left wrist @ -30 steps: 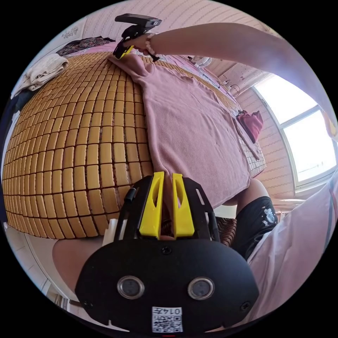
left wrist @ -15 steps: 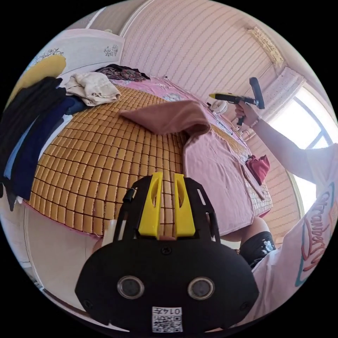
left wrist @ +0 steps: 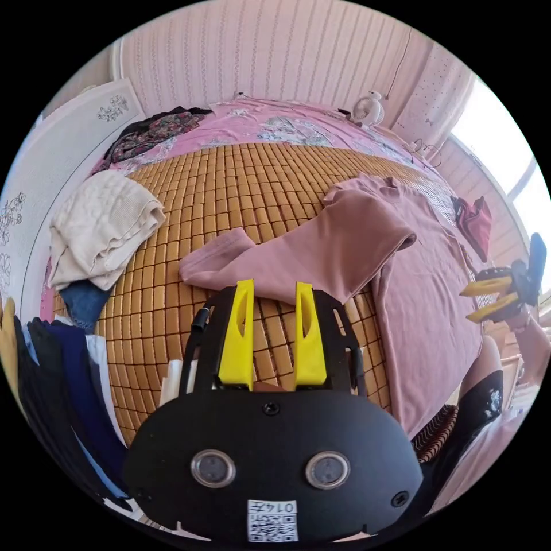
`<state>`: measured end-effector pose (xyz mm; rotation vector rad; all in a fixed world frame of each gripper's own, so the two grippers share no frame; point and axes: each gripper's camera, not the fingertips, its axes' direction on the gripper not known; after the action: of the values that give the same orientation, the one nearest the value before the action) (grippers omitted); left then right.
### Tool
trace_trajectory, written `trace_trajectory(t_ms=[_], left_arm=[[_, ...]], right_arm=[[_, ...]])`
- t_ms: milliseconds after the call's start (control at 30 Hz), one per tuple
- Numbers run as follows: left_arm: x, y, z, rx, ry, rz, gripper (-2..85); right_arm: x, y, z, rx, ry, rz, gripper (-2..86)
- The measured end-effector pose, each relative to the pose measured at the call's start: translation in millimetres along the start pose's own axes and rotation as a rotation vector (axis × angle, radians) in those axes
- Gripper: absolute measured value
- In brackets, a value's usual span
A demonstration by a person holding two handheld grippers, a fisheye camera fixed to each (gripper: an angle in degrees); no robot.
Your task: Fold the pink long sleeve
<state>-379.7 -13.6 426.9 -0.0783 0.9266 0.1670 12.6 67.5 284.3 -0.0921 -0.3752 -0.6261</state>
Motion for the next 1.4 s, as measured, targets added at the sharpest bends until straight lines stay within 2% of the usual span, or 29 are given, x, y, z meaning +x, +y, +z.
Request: trace_trajectory(t_ms=[67, 233, 400, 500, 700, 833, 1000, 1033, 1133, 1233, 1333, 1400], left_arm=[[10, -20, 31, -0.168, -0.036, 0.003, 9.1], [13, -16, 1, -0.156, -0.099, 0.023, 0.7], [-17, 35, -130, 0.054, -0.249, -0.013, 0.7], [-53, 65, -172, 0.152, -0.167, -0.128, 3.2], [-94, 125, -122, 0.039, -0.133, -0.348, 6.4], [-117, 157, -81, 0.004, -0.122, -0.512, 8.5], [-155, 168, -51, -0.018, -0.207, -0.693, 8.5], [-161, 166, -37, -0.071, -0.186, -0.652, 7.9], [-175, 164, -41, -0.024, -0.117, -0.577, 4.6], [-191, 168, -56, 0.056, -0.185, -0.615, 2.1], [-203, 173, -35, 0.033, -0.126, -0.655, 2.2], [-204, 180, -35, 0.088, -0.136, -0.686, 2.6]], right_arm=[[-4, 26, -2, 0.005, -0.009, 0.058, 9.3], [1, 74, -6, 0.025, -0.066, 0.193, 8.7], [11, 100, -8, 0.036, -0.099, 0.241, 8.6], [15, 107, 0, 0.030, -0.133, 0.252, 8.7], [27, 70, 23, -0.037, -0.205, 0.194, 9.2], [20, 27, 34, -0.069, -0.172, 0.085, 9.2], [-1, -31, 53, -0.099, -0.155, -0.036, 9.3], [-4, -36, 55, -0.099, -0.158, -0.044, 9.3], [-19, -46, 66, -0.114, -0.176, -0.068, 9.3], [-34, -41, 76, -0.141, -0.168, -0.079, 9.3], [-44, -26, 82, -0.167, -0.138, -0.079, 9.2], [-44, -16, 90, -0.206, -0.164, -0.040, 9.2]])
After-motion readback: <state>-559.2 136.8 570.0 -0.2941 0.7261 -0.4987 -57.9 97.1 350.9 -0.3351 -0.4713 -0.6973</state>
